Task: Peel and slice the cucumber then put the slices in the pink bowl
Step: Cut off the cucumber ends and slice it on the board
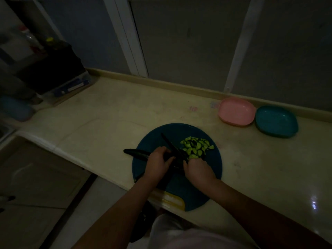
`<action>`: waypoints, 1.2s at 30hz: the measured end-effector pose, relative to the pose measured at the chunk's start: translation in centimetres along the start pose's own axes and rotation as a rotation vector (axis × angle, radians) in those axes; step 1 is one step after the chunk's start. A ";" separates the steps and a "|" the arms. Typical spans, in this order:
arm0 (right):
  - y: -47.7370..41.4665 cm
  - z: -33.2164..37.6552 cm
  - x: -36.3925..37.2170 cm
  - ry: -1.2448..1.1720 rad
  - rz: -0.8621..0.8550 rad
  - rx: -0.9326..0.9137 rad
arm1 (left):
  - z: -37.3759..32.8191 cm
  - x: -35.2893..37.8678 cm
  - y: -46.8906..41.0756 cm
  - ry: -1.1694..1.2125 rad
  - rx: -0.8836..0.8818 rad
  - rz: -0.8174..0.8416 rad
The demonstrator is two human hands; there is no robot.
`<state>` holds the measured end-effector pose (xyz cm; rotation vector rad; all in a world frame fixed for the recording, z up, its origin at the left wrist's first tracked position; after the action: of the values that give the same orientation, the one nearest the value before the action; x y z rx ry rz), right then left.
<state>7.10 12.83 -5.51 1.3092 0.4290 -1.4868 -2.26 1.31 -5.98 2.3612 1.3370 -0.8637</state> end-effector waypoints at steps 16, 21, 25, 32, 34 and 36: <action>1.2 0.2 -0.6 -0.013 -0.004 -0.037 | 0.4 -0.2 -0.3 0.011 0.028 0.024; 0.6 0.5 -0.8 -0.029 0.022 -0.073 | 0.6 -0.7 -0.8 0.004 0.012 0.068; -0.3 1.0 -0.8 -0.012 0.039 -0.107 | 0.5 -0.8 -1.0 -0.019 -0.011 0.062; -1.9 2.1 -0.8 0.022 0.109 -0.145 | 0.3 -0.5 -1.0 -0.049 -0.018 0.057; -2.1 2.0 -0.9 0.048 0.097 -0.153 | 0.4 -0.4 -0.9 -0.059 -0.026 0.059; -2.2 1.6 -0.9 0.064 0.068 -0.154 | 0.4 -0.4 -0.8 -0.060 -0.022 0.072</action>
<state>4.26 12.79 -4.94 1.2395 0.5252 -1.3309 -3.23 1.28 -6.04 2.3327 1.2239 -0.8868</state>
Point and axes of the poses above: each hand's wrist, its own y-axis away from the middle knuckle, its own x-axis out of the palm, z = x × y, the point moved 3 cm from there along -y, towards the middle knuckle, and after that the axes turned 10 degrees about y, right-handed, at the moved point
